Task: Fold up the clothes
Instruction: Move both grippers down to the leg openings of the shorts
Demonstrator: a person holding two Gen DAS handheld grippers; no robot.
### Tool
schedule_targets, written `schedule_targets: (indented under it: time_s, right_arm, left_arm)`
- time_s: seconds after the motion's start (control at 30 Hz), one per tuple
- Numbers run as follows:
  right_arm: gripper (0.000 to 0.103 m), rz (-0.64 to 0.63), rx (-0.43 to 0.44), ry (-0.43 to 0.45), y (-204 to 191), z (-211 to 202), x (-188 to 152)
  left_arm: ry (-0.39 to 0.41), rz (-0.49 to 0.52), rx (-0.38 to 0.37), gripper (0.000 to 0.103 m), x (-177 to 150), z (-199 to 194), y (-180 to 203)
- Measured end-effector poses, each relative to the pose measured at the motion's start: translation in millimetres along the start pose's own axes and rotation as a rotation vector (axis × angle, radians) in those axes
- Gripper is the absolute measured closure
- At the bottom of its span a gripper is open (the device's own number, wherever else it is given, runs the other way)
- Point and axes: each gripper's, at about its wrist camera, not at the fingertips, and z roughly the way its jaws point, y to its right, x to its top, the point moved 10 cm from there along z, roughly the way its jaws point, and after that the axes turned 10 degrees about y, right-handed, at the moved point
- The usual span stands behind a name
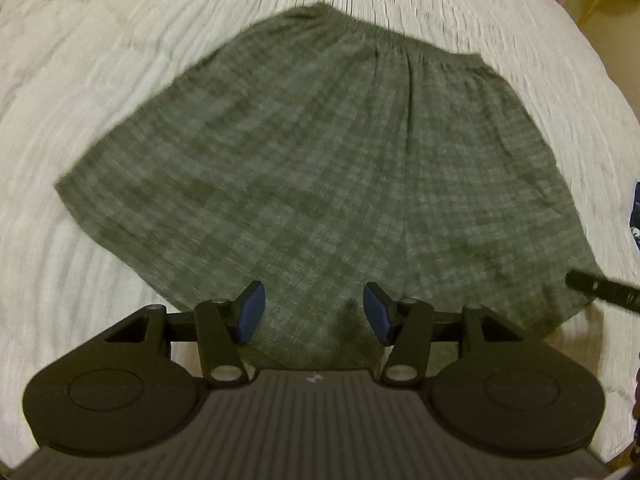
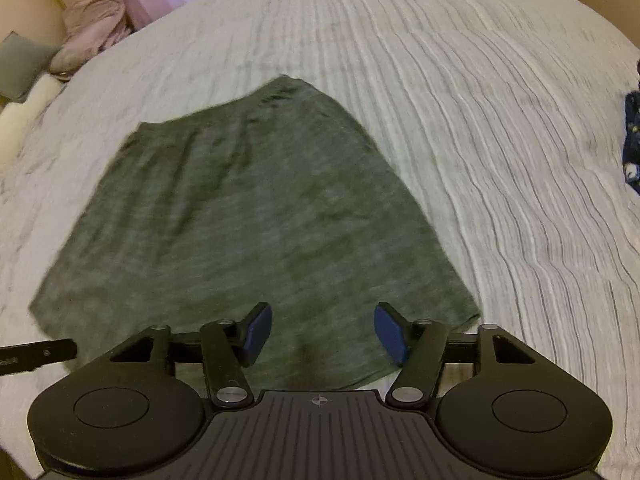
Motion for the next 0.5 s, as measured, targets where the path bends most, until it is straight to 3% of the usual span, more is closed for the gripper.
schedule_targets:
  time_s: [0.13,0.23,0.4,0.5]
  right_arm:
    - [0.043,-0.006,-0.059,-0.104,33,8,-35]
    - [0.043,0.031,-0.04,-0.112,46,-8,-34]
    - [0.042,0.109,0.007,0.055,63,-25,20]
    - [0.042,0.169,0.023,0.1,86,-2,38]
  left_arm:
    - [-0.047,0.013,0.002,0.056,-13,17,-4]
    - [-0.046,0.002,-0.037,0.056,-10,8,-8]
    - [0.012,-0.058,-0.102,0.056,25,2,-19]
    - [0.042,-0.084,-0.138,0.056,49,10,-25]
